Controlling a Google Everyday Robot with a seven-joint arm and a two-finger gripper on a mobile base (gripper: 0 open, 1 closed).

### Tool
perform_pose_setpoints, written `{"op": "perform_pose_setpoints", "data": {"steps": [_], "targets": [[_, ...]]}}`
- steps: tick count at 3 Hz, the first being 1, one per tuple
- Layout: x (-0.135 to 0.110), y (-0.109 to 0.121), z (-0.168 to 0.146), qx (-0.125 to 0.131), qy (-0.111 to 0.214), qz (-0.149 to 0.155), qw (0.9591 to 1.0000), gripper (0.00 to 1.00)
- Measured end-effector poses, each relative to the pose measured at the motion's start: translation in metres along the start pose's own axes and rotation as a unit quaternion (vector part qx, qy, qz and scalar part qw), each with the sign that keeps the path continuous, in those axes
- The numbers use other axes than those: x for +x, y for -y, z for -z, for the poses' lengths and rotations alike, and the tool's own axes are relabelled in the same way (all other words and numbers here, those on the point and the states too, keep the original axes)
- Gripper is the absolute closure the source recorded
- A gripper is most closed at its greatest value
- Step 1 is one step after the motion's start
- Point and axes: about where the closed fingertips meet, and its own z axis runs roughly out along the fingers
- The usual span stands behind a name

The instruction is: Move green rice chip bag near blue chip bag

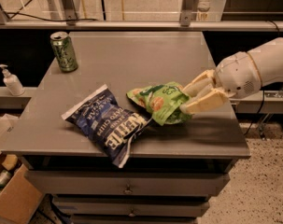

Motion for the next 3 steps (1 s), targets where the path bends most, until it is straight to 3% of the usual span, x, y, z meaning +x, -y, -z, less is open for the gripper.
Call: {"op": "perform_pose_setpoints", "data": {"steps": [1,2,3], "targets": [[0.005,-0.017,-0.022,-0.025,-0.01,-0.001,0.9996,1.0],[0.006,-0.027,-0.034,-0.041,-0.016,0.002,0.999,0.84],[0.007,-0.034,-0.04,-0.05,-0.017,0.003,0.9986,0.59]]}}
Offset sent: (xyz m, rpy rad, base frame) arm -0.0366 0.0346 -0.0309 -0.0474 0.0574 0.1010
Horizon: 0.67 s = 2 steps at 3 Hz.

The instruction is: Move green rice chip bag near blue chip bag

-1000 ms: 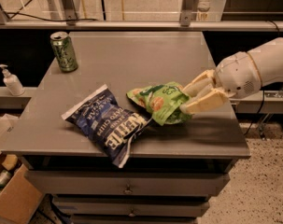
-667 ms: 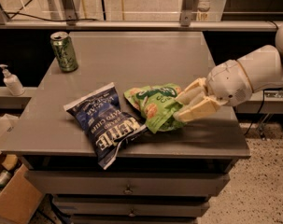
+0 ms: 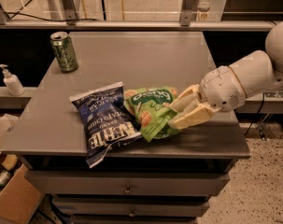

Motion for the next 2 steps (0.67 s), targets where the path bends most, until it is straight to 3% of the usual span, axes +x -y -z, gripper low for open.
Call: {"op": "perform_pose_setpoints", "data": {"steps": [2], "targets": [[-0.0028,-0.0036,-0.0072,-0.015,-0.001,0.002,0.9999,0.13]]}}
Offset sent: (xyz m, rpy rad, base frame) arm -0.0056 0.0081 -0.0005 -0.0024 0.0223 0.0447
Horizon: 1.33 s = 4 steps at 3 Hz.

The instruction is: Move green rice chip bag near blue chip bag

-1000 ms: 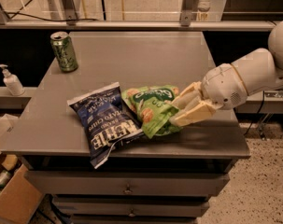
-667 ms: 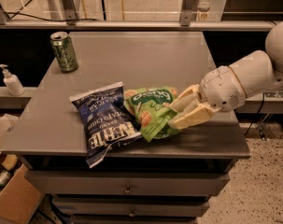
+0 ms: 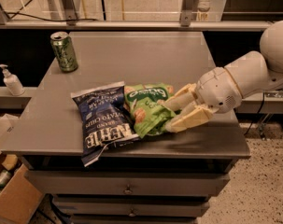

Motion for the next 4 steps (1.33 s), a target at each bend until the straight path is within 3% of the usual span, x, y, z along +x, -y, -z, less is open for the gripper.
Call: {"op": "perform_pose_setpoints", "data": {"steps": [1,2,3,4], "targets": [[-0.005,-0.001,0.001,-0.006,-0.004,0.0,1.0,0.0],[-0.009,-0.002,0.01,-0.003,-0.013,0.0,0.9999,0.0],[-0.005,0.004,0.03,0.023,-0.02,-0.009,0.9995,0.0],[0.009,0.021,0.055,0.07,-0.004,-0.02,0.9974,0.0]]}}
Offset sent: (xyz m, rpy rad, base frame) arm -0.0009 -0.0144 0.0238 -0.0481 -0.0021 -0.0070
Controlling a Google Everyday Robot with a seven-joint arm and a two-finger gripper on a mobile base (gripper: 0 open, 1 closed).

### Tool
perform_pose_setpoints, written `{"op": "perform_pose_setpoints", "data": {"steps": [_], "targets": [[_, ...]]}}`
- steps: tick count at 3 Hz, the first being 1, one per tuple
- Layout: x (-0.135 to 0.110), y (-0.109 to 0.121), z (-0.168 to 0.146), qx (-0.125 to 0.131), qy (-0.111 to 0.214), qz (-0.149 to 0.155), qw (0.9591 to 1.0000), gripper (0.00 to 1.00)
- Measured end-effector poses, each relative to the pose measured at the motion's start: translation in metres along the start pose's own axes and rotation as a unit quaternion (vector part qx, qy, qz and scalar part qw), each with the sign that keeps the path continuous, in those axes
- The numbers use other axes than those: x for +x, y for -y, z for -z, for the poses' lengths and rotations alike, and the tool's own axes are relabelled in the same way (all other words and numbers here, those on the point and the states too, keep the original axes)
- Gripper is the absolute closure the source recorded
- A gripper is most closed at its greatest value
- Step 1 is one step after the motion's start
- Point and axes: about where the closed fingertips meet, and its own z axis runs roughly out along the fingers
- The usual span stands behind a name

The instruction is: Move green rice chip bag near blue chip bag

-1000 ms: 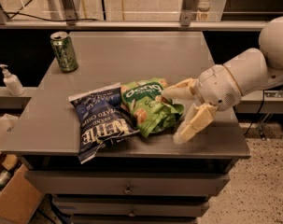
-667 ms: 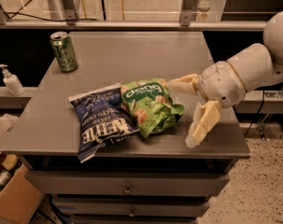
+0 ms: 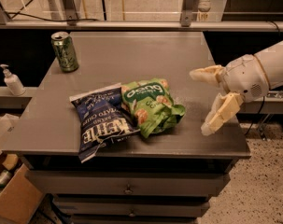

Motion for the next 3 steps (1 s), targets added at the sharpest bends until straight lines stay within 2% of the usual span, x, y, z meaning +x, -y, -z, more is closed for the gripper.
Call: {"op": "perform_pose_setpoints", "data": {"steps": [2,3], "targets": [[0.032,0.061,0.036,0.075,0.024,-0.007,0.9969,0.0],[0.032,0.064,0.038,0.078,0.026,-0.006,0.9966,0.0]]}}
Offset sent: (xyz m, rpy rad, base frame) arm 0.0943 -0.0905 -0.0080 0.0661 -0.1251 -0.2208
